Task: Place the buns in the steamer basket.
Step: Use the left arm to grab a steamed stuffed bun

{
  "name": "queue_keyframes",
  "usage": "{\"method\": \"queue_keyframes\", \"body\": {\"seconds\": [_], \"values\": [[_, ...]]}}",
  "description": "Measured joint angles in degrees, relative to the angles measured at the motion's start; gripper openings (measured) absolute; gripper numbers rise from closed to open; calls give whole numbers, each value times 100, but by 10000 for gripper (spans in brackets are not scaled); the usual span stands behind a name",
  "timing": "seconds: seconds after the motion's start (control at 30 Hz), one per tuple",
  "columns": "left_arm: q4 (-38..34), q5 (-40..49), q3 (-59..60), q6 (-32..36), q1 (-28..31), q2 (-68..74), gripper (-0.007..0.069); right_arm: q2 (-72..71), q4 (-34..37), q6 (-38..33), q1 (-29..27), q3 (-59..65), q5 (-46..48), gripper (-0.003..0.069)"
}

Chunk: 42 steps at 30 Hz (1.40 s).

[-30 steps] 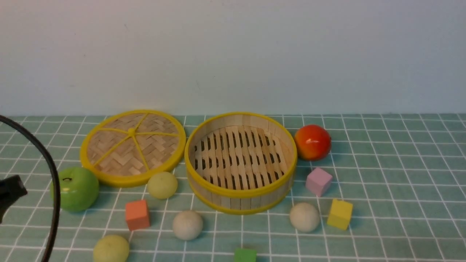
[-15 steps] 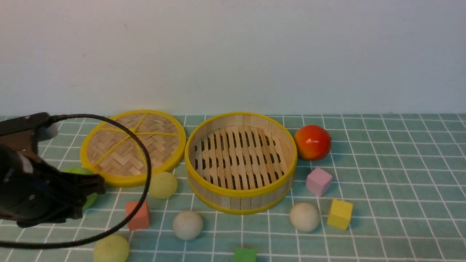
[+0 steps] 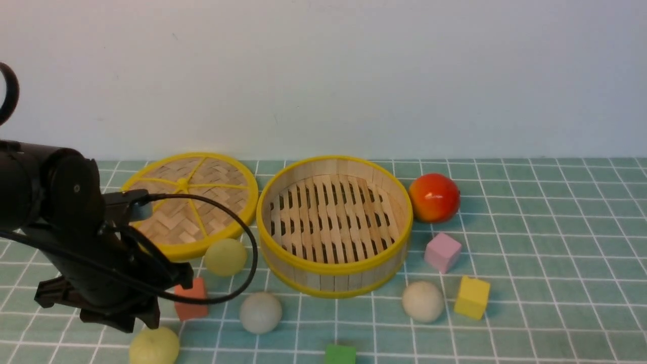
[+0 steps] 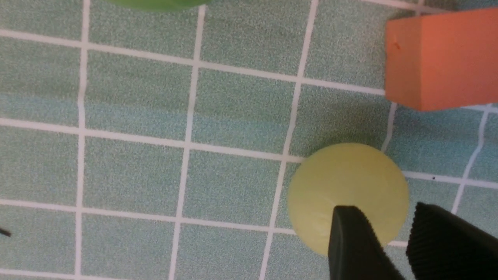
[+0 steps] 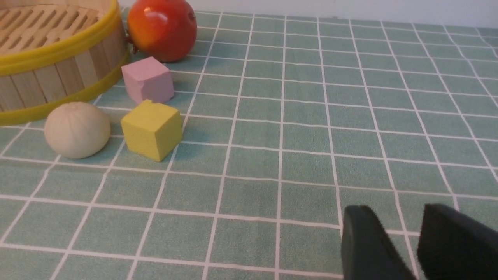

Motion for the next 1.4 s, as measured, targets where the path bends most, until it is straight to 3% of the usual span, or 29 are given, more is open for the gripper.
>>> {"method": "queue_keyframes", "body": {"seconds": [1.4], "values": [[-187, -95, -4, -12, 0, 557, 248, 0, 0, 0, 0, 0, 0, 239]]}}
